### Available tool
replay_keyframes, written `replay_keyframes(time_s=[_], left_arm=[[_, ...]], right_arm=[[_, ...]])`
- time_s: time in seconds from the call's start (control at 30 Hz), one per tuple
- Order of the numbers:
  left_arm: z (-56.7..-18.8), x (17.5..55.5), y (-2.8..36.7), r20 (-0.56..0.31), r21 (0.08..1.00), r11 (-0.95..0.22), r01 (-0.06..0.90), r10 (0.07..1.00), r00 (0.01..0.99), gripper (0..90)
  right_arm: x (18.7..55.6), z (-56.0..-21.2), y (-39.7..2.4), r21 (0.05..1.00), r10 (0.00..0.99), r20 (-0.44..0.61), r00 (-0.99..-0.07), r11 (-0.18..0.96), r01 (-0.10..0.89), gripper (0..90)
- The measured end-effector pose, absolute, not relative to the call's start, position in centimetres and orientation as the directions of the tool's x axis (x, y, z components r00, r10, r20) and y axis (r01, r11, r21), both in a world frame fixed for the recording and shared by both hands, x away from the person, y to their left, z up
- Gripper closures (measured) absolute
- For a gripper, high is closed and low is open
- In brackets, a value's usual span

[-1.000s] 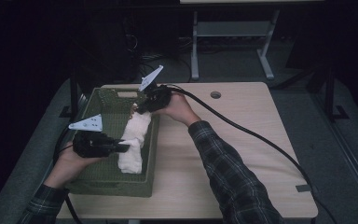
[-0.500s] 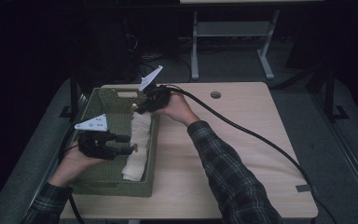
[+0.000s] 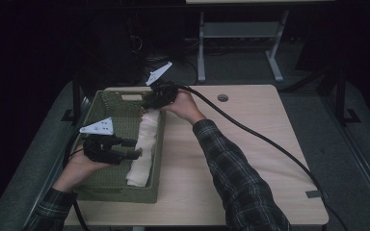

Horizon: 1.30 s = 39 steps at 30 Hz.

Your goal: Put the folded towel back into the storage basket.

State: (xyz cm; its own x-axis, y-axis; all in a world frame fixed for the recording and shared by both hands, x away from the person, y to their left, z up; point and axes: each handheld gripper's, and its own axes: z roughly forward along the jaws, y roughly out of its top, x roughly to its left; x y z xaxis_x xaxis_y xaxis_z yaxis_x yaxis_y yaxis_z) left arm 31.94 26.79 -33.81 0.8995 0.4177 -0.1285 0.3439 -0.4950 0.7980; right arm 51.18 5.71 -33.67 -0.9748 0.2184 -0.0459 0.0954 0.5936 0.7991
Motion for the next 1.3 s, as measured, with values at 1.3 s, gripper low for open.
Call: replay_keyframes(time_s=[1.3], left_arm=[[-32.8,33.3,18.4,-0.08,0.799,-0.499,0.336,0.465,0.882,30.3]], right_arm=[[49.0,-31.3,-6.1,0.827,0.278,-0.024,-0.96,0.545,0.137,40.5]])
